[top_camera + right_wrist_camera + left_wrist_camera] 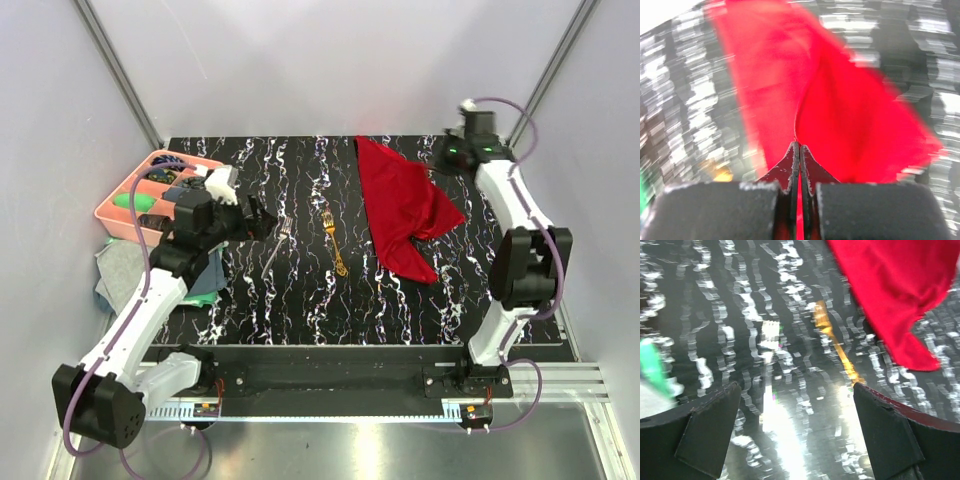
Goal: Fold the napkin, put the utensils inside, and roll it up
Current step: Flatten the napkin out
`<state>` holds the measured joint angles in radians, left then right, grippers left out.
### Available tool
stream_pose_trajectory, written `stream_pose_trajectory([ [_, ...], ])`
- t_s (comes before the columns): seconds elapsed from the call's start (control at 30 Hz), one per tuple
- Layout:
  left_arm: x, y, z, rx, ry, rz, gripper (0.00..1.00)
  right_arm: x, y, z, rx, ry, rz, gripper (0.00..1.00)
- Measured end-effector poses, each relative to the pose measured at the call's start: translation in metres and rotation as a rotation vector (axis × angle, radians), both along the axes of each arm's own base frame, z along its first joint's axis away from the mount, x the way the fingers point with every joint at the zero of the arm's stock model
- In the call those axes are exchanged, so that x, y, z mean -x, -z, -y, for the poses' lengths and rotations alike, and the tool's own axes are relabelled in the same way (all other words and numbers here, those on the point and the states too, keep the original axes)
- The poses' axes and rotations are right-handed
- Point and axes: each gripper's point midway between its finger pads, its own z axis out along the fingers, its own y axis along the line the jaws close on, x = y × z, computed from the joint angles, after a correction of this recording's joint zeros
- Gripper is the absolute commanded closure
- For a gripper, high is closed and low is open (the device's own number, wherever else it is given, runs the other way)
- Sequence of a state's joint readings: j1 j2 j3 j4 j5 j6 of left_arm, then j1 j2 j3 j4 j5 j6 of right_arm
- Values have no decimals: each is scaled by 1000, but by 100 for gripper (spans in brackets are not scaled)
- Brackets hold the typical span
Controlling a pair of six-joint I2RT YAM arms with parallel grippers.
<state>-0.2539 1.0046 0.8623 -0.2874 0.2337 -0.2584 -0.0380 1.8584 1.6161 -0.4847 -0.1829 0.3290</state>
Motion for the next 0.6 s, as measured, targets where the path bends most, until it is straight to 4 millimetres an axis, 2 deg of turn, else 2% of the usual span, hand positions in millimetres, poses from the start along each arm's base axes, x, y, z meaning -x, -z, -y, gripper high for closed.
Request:
stream_pose_trajectory([
  [0.07, 0, -3, 17, 61, 22, -10, 4, 6, -26, -57, -25, -111, 61, 100],
  [0.17, -2, -7, 38, 172, 40, -7, 4, 25, -35, -140, -80, -280, 87, 100],
  [0.23, -2, 0, 42, 226, 24, -24, 4, 48, -22, -188, -114, -383, 47, 100],
  [0.27, -1, 4, 42, 243, 16, -35, 5, 56, -14, -203, -128, -414, 25, 100],
  [0.3, -1, 10, 43, 261, 6, -50, 5, 70, -2, -227, -149, -465, -8, 100],
  [0.4, 3, 29, 43, 296, -18, -93, 6, 101, 30, -274, -190, -561, -96, 100],
  [0.47, 7, 43, 43, 317, -34, -122, 6, 120, 49, -300, -213, -614, -156, 81],
  [0.53, 15, 60, 39, 336, -61, -152, 8, 135, 62, -320, -244, -652, -204, 53],
  [0.6, 23, 76, 36, 352, -86, -178, 10, 143, 69, -323, -253, -659, -231, 41],
])
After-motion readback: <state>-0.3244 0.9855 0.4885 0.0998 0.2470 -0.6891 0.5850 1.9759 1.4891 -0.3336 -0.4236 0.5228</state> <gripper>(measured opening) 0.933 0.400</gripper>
